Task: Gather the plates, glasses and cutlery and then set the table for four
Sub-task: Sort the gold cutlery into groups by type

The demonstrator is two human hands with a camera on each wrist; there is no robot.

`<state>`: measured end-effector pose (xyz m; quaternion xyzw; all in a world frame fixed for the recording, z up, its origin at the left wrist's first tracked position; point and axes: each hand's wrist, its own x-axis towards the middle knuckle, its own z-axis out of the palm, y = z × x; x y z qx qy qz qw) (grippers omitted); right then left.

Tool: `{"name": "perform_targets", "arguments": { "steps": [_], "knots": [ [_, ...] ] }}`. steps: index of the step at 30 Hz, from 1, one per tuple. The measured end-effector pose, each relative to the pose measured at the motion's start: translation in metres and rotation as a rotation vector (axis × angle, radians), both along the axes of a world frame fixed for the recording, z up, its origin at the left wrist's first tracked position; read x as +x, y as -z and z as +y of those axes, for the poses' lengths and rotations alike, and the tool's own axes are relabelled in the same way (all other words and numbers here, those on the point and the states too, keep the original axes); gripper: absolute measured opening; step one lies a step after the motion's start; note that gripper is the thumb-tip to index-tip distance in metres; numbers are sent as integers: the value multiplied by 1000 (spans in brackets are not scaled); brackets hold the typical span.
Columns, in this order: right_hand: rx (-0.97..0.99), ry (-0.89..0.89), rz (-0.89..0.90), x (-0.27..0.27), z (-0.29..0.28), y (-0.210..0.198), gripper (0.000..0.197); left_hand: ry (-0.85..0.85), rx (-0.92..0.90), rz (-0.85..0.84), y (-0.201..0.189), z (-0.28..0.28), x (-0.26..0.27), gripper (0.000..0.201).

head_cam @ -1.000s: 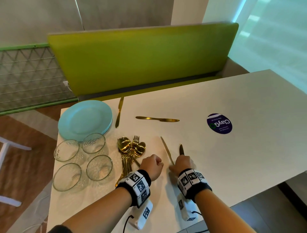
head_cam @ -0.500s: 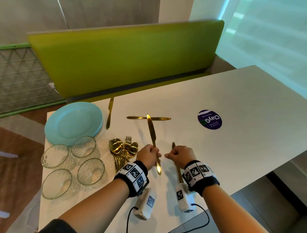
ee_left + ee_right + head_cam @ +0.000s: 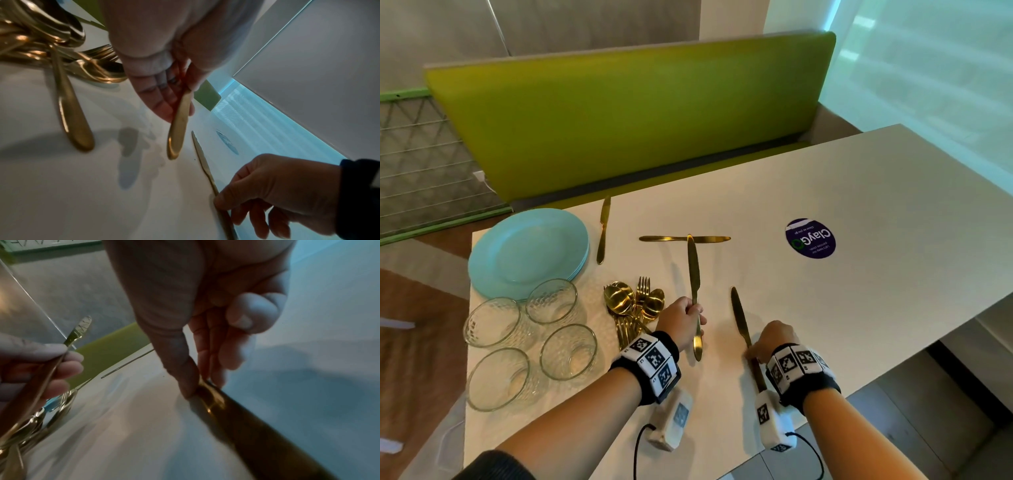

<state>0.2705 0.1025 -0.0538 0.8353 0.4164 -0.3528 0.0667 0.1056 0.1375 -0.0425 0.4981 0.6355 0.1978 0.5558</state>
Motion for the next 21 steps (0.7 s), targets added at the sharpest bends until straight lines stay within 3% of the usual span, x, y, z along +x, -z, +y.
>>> {"name": "perform_targets", "arguments": {
  "steps": [9,11,15,21],
  "knots": [
    [66,30,-5,-13,11,-12,28,-3,-3,-44,-9,-2,-2,16],
    [97,16,67,-15,22,-20,27,-31,-9,-80,-13,1,-2,16],
    [261,13,386,-29,44,-43,15,-135,-40,-191,-24,13,-4,17],
    [395,-97,567,-56,83,-61,18,-159,74,-117,-39,36,-17,17]
  ]
}}
